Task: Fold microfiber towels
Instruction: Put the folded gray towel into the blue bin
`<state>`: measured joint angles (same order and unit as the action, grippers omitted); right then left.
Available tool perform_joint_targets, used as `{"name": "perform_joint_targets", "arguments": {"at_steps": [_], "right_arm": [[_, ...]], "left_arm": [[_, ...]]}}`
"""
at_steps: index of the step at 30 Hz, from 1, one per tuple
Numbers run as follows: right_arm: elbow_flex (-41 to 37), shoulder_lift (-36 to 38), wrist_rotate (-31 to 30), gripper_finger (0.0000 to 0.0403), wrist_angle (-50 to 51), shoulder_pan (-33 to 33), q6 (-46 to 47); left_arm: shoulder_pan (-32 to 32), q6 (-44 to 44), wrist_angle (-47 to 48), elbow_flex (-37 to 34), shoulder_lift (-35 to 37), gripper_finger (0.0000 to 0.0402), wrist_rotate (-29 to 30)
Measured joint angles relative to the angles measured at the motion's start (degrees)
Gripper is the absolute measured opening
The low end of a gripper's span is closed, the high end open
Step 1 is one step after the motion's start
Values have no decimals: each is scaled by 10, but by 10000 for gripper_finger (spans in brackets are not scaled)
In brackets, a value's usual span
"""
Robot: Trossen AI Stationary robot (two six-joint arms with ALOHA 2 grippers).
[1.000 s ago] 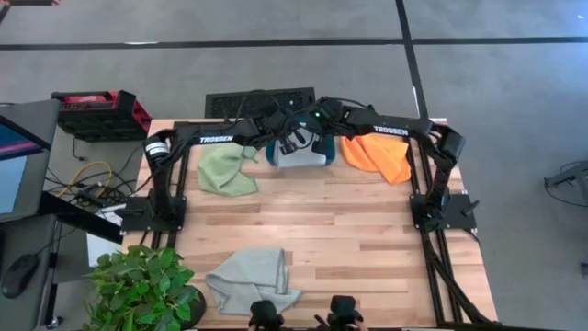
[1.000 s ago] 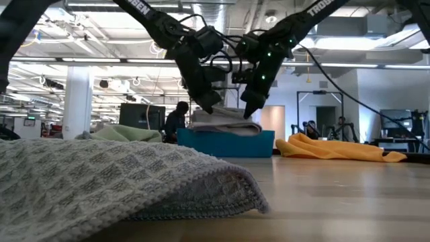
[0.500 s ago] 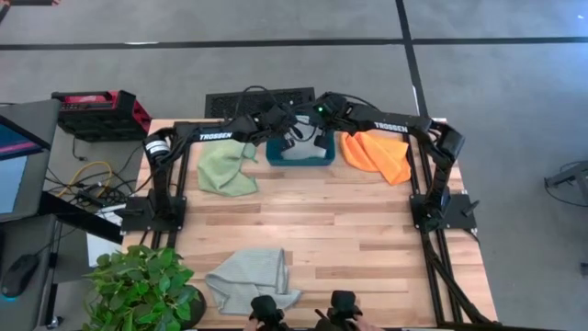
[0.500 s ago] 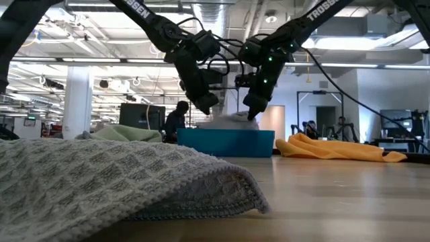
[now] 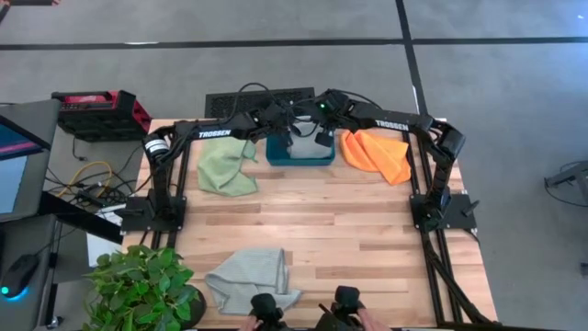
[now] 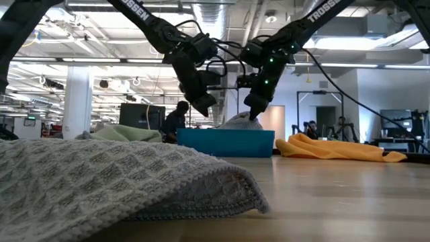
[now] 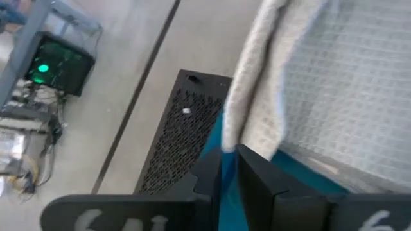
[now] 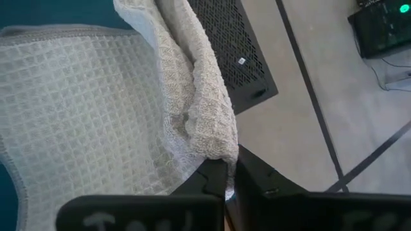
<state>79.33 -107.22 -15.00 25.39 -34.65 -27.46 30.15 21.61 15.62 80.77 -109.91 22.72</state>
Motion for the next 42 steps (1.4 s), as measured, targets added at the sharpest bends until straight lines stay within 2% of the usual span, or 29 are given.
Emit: {"name": "perform_joint_targets", "arguments": {"at_steps": [6,12,16,20,25,33,36,42], "right_arm": [[0,0,1,70,-9,0,0],[0,0,-1,141,-15,-9,5],[0,0,-18,188,-26,-19,22],[1,0,-32,217,-30,-32,35],[1,5,-29,229,-20,-35,36],[1,99,-20,224,71,-5,31],[1,143,8,224,142,15,37],[1,226,106,221,253,84,12]], "left_arm": [[-1,0,0,0,0,89,-11],[-1,1,-1,0,0,140,-10],[-1,1,-1,0,0,156,-10],[-1,4,0,0,0,158,-14],[-10,39,18,0,0,154,-75],[-62,41,73,1,58,153,-50],[-92,7,122,1,94,153,-58],[-172,-80,220,1,146,153,-76]]}}
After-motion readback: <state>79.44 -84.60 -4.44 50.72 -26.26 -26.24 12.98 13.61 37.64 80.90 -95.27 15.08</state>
